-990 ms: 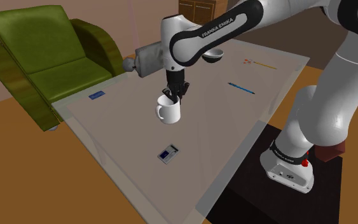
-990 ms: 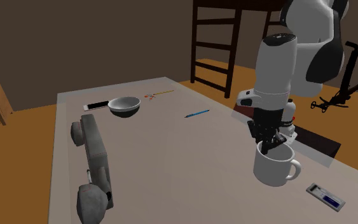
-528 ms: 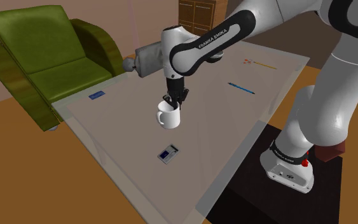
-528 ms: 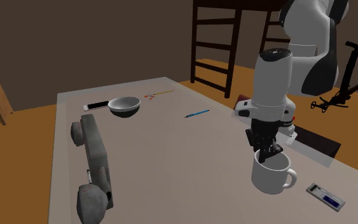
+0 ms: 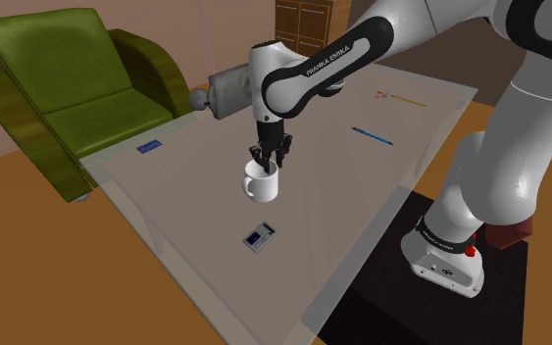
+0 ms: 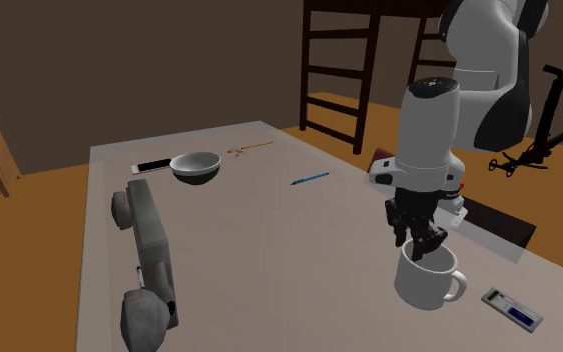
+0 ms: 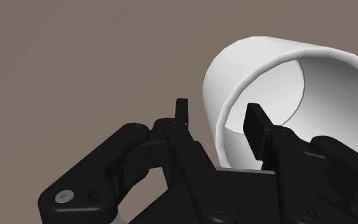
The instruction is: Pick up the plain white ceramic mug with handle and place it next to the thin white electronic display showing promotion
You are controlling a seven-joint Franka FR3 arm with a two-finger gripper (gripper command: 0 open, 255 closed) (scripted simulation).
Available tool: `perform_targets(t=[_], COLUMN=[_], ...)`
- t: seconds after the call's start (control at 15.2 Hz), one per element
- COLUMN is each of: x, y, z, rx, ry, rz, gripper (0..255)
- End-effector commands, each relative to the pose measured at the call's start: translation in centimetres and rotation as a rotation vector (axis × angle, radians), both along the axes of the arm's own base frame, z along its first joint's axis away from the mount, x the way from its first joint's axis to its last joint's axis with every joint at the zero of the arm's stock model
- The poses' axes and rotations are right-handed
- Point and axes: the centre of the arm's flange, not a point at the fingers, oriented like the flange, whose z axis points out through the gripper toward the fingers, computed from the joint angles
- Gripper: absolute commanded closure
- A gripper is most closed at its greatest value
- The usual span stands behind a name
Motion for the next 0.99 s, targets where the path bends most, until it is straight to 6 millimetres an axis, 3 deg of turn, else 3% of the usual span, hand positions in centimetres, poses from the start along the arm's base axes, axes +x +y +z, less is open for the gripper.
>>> perform_targets(t=[0.0,0.26,0.53,0.92], x=[0.0,0.0,0.5,0.5], y=[0.0,0.0,-0.2,-0.2], z=[0.0,0.0,5.0,5.0], rx=[0.0,0.0,0.0,0.0], ry=[0.0,0.0,0.0,0.0], rz=[0.0,0.0,0.0,0.0], gripper=[0,0,0,0])
